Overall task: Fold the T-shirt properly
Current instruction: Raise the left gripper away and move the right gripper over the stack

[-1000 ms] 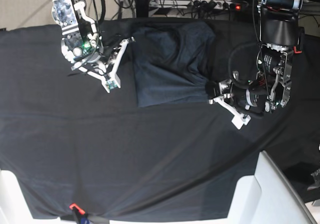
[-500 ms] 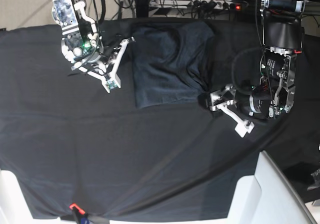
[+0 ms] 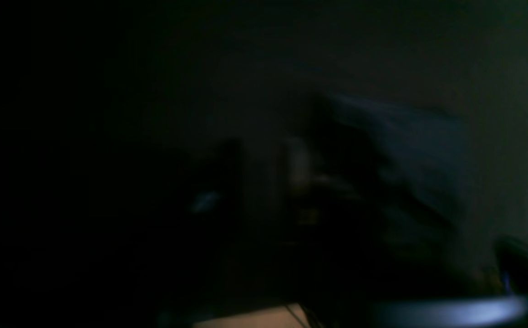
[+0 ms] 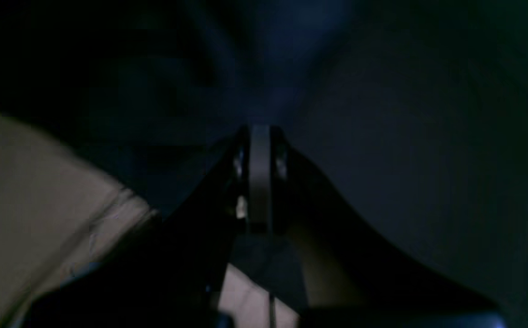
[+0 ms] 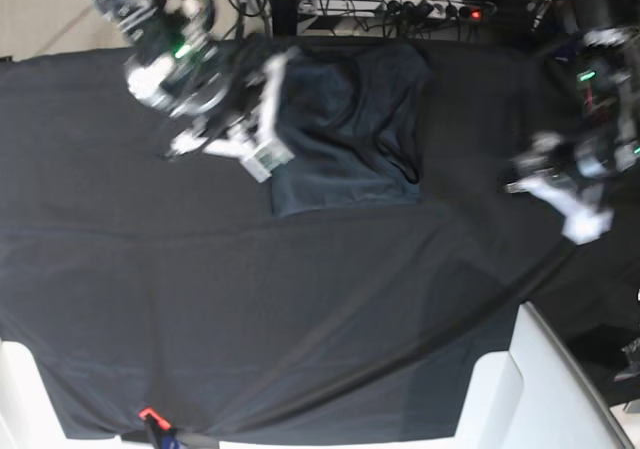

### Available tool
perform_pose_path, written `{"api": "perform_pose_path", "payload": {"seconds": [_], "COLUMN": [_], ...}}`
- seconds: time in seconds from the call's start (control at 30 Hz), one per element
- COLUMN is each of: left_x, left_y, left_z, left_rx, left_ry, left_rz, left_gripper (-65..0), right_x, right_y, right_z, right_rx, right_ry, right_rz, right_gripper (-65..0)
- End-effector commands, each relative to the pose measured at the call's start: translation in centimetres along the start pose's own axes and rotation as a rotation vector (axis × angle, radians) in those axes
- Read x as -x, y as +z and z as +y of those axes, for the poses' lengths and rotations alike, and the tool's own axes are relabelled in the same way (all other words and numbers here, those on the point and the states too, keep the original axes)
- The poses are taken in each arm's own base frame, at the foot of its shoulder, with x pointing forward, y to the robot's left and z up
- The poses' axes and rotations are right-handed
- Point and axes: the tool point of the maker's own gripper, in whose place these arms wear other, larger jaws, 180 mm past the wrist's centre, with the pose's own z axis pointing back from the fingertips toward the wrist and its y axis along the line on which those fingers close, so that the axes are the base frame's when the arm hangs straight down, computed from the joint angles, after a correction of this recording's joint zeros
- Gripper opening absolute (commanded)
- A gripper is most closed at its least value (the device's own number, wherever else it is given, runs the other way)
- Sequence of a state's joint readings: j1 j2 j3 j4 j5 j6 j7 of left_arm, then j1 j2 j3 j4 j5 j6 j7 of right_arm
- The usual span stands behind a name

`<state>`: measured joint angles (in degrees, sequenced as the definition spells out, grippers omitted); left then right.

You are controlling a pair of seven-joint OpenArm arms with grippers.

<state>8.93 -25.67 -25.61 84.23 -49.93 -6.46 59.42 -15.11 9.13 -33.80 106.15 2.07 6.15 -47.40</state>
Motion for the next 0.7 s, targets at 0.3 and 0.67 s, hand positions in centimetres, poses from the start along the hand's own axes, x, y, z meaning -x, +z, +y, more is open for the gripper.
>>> {"api": "perform_pose_path", "payload": {"seconds": [0.3,0.67], "left_x": [2.1,4.0], "left_y": [5.0,7.3], "left_z": [9.0,13.4], "left_rx": [-0.133,-0.172], "left_ry": [-0.115,-0.011], "left_rz": [-0.090,-0.124], "left_gripper": [-65.0,-65.0], "right_x": [-1.2,2.7], "right_y": [-1.2,-3.6], "right_z": [6.7,7.3], "right_rx": [-0.083,-0.085], "right_ry": [0.098,0.093], "right_rz": [0.053,0.103], "right_gripper": [-64.8,-64.8]}}
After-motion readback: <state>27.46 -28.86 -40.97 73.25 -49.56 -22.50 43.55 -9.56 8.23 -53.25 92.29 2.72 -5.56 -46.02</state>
